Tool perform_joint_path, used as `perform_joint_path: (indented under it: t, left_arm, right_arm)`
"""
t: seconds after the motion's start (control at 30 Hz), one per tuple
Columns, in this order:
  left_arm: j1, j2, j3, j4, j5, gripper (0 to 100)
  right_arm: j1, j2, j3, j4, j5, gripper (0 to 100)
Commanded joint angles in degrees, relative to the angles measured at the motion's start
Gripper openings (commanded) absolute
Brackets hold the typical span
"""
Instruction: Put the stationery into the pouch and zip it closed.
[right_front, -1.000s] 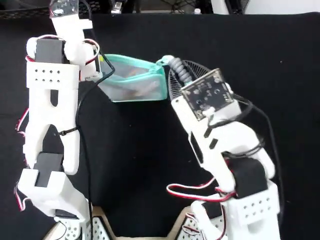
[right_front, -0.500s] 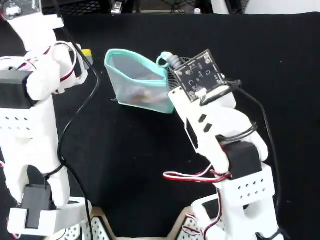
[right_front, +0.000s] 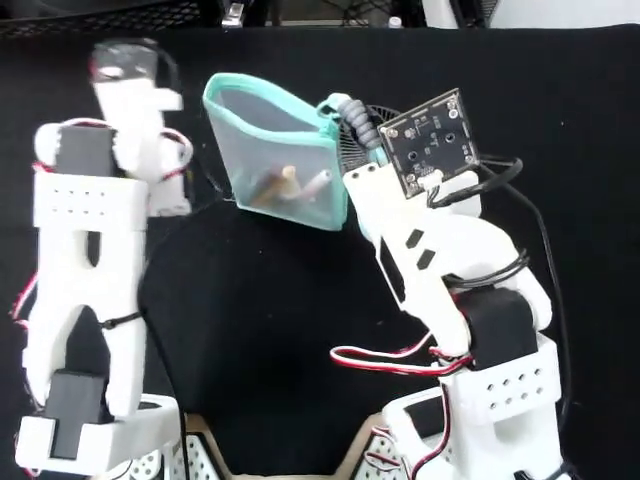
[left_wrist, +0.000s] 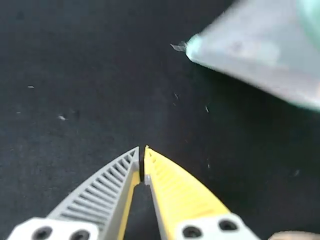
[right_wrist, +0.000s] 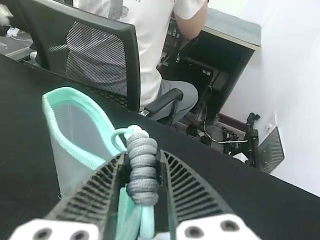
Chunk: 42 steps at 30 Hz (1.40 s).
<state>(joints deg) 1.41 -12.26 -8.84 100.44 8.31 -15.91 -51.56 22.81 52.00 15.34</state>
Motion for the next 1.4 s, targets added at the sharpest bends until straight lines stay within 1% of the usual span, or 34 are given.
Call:
perform_joint_path:
  t: [0.0, 0.1, 0.2, 0.33, 0.4, 0.47, 0.53, 0.67, 0.8, 0.97, 1.0, 1.1, 1.13, 1.2, 1.37]
  left_arm:
    - [4.62, -1.41, 1.54, -4.22, -1.05, 3]
    - [7.08, -1.76, 4.09, -11.87, -0.09, 3]
    - [8.22, -1.41, 6.46, -20.40, 5.27, 3]
    - [8.04, -1.14, 11.47, -36.22, 11.16, 3]
    - [8.04, -1.14, 14.81, -44.66, 12.84, 3]
    - [8.04, -1.14, 17.98, -52.13, 13.10, 3]
    - [8.04, -1.49, 21.49, -57.93, 13.10, 3]
    - [8.22, -1.76, 26.86, -64.97, 13.19, 3]
    - [8.57, -1.23, 30.11, -69.71, 13.19, 3]
    - [10.42, -1.14, 30.81, -75.96, 13.01, 15]
    - [10.59, -1.14, 30.55, -77.19, 12.84, 15]
    - [11.91, -1.14, 30.73, -80.09, 12.75, 12]
    - [12.26, -1.67, 30.99, -79.56, 12.75, 11]
    - [12.35, -2.02, 31.08, -76.04, 12.75, 9]
    - [11.74, -8.88, 32.75, -60.92, 12.75, 8]
  right_arm:
    - [0.62, 0.13, -3.65, -0.09, -0.79, 1.2]
    - [0.97, 0.13, -3.65, 0.00, -0.79, 1.2]
    - [1.05, 0.13, -3.65, 0.00, -0.79, 1.2]
    - [1.14, 0.13, -3.74, -0.09, -0.88, 1.2]
    - [1.14, 0.13, -3.74, -0.09, -0.79, 1.2]
    - [1.14, 0.13, -3.74, -0.09, -0.62, 1.2]
    - [2.20, 0.13, -3.74, -0.09, -0.70, 1.2]
    - [5.63, 0.13, -4.00, -0.44, -0.88, 1.2]
    - [6.07, 0.13, -4.00, -0.44, -0.79, 1.2]
    - [6.07, 0.13, -3.91, -0.26, -0.53, 1.2]
    - [6.07, 0.13, -3.91, -0.26, -0.53, 1.2]
    - [6.15, 0.13, -3.91, -0.26, -0.53, 1.2]
    - [6.24, 0.13, -3.91, -0.35, -0.53, 1.2]
    - [6.33, 0.13, -4.00, -0.35, -0.53, 1.2]
    - [6.33, 0.04, -4.00, -0.44, -0.53, 1.2]
